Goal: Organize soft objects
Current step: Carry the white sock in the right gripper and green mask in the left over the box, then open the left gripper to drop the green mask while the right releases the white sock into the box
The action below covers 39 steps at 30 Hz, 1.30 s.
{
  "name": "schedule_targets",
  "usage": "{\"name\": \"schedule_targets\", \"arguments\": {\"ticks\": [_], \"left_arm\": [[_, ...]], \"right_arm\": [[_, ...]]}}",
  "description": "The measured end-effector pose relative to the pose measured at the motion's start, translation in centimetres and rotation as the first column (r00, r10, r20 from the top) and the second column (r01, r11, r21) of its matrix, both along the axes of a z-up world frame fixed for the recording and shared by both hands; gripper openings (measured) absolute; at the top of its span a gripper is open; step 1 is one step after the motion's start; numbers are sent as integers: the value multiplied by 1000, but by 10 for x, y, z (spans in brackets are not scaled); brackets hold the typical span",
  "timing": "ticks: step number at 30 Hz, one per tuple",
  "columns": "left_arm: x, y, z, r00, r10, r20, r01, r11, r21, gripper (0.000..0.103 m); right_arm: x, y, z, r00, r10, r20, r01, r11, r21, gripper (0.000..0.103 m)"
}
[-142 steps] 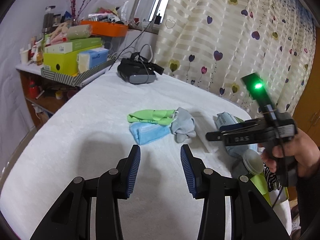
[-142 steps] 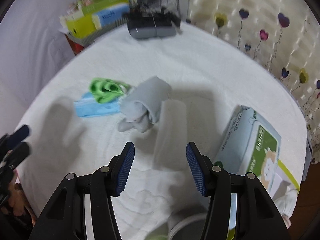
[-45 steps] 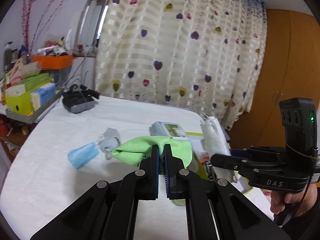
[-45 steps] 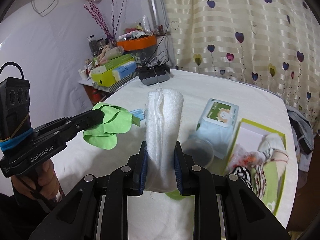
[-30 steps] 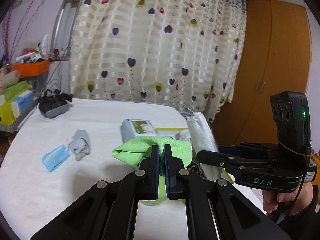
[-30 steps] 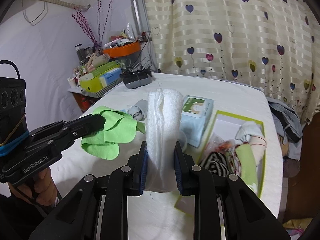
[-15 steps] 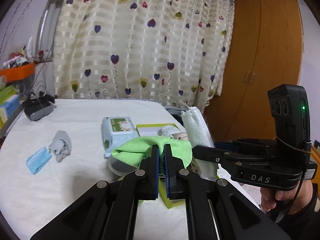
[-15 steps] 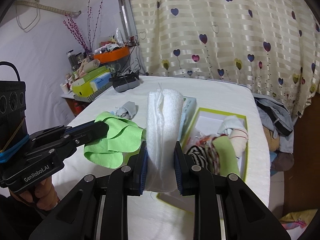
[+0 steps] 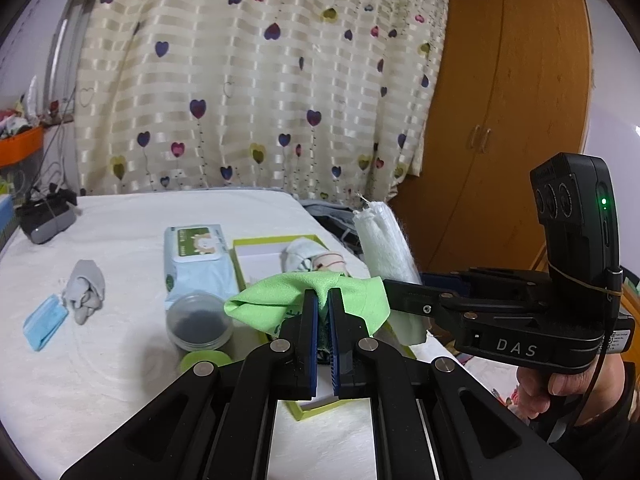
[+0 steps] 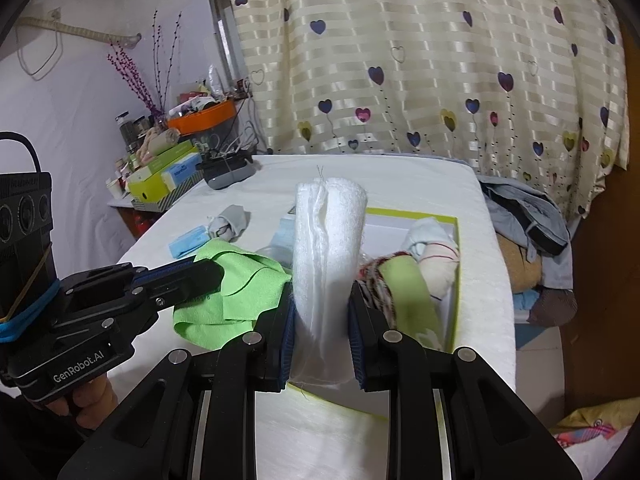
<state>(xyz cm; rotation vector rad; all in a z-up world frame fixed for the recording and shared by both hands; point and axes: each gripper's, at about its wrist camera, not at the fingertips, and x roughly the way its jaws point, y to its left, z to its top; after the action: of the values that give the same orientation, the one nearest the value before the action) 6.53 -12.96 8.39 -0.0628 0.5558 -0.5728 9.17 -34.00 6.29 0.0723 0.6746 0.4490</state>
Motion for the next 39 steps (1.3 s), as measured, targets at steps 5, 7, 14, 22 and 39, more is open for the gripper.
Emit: {"name": "schedule_targets", "arguments": {"ticks": [5, 7, 14, 22, 39], "left_arm": [[2, -8, -4, 1000, -20, -11, 20, 1000, -2, 5], [4, -9, -5, 1000, -22, -15, 22, 1000, -5, 5], [14, -14, -11, 999, -20, -37, 19, 1000, -8, 5], [16, -33, -26, 993, -87, -78, 87, 996, -1, 5], [52, -54, -84, 964, -113, -240, 126, 991, 43, 5]], "right_arm": [[0, -10, -4, 1000, -17, -10, 17, 1000, 4, 25], [1, -14, -6, 1000, -25, -15, 25, 1000, 6, 25], [5, -35, -13, 997, -73, -31, 73, 997, 15, 25], [17, -43, -42, 992, -75, -105, 76, 997, 11, 25], [33, -46, -80, 977, -62, -206, 63, 998, -4, 25]]}}
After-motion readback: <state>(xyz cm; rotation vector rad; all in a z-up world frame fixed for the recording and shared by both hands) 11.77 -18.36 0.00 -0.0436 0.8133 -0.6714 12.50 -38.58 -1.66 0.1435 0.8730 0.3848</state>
